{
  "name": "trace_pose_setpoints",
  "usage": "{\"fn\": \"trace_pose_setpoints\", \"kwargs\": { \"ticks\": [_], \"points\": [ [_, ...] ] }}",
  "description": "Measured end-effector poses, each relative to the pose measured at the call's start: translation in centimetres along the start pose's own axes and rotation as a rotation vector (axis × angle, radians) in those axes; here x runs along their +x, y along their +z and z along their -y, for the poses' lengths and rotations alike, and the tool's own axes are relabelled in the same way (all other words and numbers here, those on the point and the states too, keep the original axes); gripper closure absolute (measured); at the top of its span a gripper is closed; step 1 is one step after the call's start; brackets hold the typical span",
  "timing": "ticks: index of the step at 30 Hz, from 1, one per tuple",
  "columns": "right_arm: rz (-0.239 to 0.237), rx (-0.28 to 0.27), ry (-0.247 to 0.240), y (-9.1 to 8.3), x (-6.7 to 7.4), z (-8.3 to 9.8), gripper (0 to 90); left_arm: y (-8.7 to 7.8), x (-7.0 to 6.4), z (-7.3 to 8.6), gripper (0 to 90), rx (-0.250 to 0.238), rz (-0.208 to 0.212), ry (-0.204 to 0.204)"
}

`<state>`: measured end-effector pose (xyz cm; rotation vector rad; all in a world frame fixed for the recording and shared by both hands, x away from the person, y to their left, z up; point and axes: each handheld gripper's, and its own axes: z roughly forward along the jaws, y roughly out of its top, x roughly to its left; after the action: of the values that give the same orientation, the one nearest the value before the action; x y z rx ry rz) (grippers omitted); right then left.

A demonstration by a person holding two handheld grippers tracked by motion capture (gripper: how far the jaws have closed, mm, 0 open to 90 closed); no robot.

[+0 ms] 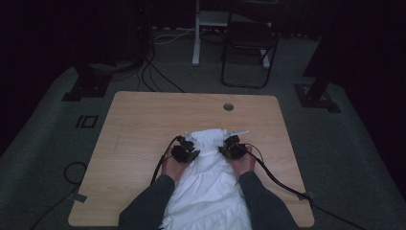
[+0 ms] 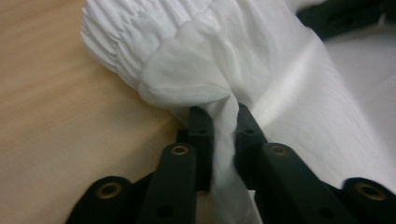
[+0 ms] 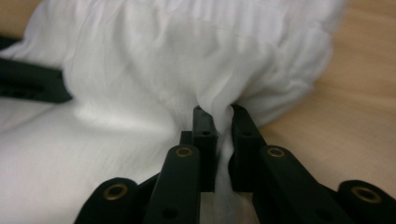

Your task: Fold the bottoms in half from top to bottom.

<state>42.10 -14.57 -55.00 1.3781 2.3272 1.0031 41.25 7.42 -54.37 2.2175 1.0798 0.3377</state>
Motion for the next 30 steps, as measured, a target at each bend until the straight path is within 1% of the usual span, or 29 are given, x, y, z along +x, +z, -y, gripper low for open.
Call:
{"fn": "trace_pose_setpoints", "kwargs": {
  "ticks": [1,2,3,4,5,6,7,8,9,10,11,12,13,14,15,16,17,18,19,21,24,25,27,28,30],
  "points": [
    [-0.004,-0.013,0.017,0.0,-0.8,-0.5,83.8,-0.1,0.5,-0.5,83.1,-0.003,-0.001,-0.001],
    [-0.014,-0.029,0.028,-0.1,-1.4,-1.0,83.8,-0.3,0.9,-1.0,83.5,-0.016,0.008,-0.016],
    [-0.020,-0.036,0.034,-0.3,-1.8,-1.4,83.8,-0.8,1.4,-1.7,83.6,-0.047,0.015,-0.037],
    [-0.021,-0.052,0.032,-0.6,-2.1,-2.1,83.9,-1.4,1.8,-2.6,83.8,-0.070,0.014,-0.048],
    [-0.023,-0.071,0.027,-1.0,-2.3,-2.8,83.8,-2.1,2.0,-3.5,83.9,-0.092,0.002,-0.040],
    [-0.020,-0.089,0.017,-1.4,-2.4,-3.5,83.9,-2.9,2.1,-4.6,84.0,-0.121,-0.020,-0.017],
    [-0.015,-0.114,0.012,-2.0,-2.5,-4.6,83.8,-3.4,2.2,-5.3,84.0,-0.136,-0.031,-0.005],
    [-0.011,-0.132,0.008,-2.4,-2.6,-5.2,83.8,-4.2,2.4,-6.4,84.0,-0.163,-0.043,0.004],
    [0.000,-0.159,0.001,-3.0,-2.7,-6.3,83.8,-4.6,2.6,-7.1,84.0,-0.183,-0.046,-0.001],
    [0.000,-0.159,0.001,-3.0,-2.7,-6.3,83.8,-4.6,2.6,-7.1,84.1,-0.183,-0.046,-0.001],
    [0.005,-0.177,-0.003,-3.4,-2.8,-6.9,83.8,-6.1,3.0,-9.1,84.1,-0.240,-0.068,0.002],
    [0.017,-0.236,-0.022,-4.9,-3.0,-9.0,83.5,-6.6,3.2,-9.7,84.1,-0.264,-0.067,0.004],
    [0.018,-0.257,-0.019,-5.4,-3.1,-9.7,83.4,-7.0,3.4,-10.3,84.1,-0.282,-0.073,0.010],
    [0.011,-0.274,-0.005,-6.0,-3.2,-10.4,83.4,-7.5,3.5,-10.8,84.1,-0.296,-0.081,0.017],
    [0.004,-0.290,-0.002,-6.4,-3.4,-10.9,83.4,-7.8,3.7,-11.3,84.1,-0.308,-0.080,0.014],
    [0.004,-0.290,-0.002,-6.4,-3.4,-10.9,83.4,-7.8,3.7,-11.3,84.1,-0.308,-0.080,0.014],
    [0.007,-0.295,-0.006,-6.8,-3.4,-11.4,83.6,-8.1,3.9,-11.8,84.1,-0.334,-0.077,0.011],
    [0.012,-0.287,-0.018,-7.0,-3.4,-12.0,83.7,-8.2,4.0,-11.8,84.1,-0.333,-0.078,0.012],
    [0.009,-0.285,-0.021,-7.1,-3.5,-12.1,83.7,-8.2,4.0,-11.9,84.1,-0.330,-0.080,0.011],
    [0.008,-0.269,-0.027,-7.1,-3.4,-12.2,83.9,-8.2,4.0,-11.7,84.0,-0.329,-0.071,0.011],
    [0.012,-0.260,-0.049,-7.3,-3.0,-11.6,84.4,-8.3,3.6,-10.8,83.9,-0.324,-0.059,0.022],
    [0.007,-0.260,-0.056,-7.4,-2.8,-11.2,84.5,-8.4,3.5,-10.5,83.9,-0.327,-0.054,0.022],
    [-0.003,-0.263,-0.064,-7.8,-2.4,-10.4,84.5,-8.7,3.2,-9.5,83.9,-0.347,-0.029,0.011],
    [-0.008,-0.264,-0.070,-8.0,-2.2,-10.0,84.5,-9.0,2.9,-9.0,83.8,-0.351,-0.024,0.015],
    [-0.029,-0.278,-0.088,-8.8,-1.6,-8.8,84.5,-9.8,2.3,-7.8,83.7,-0.363,0.003,0.024]
  ]
}}
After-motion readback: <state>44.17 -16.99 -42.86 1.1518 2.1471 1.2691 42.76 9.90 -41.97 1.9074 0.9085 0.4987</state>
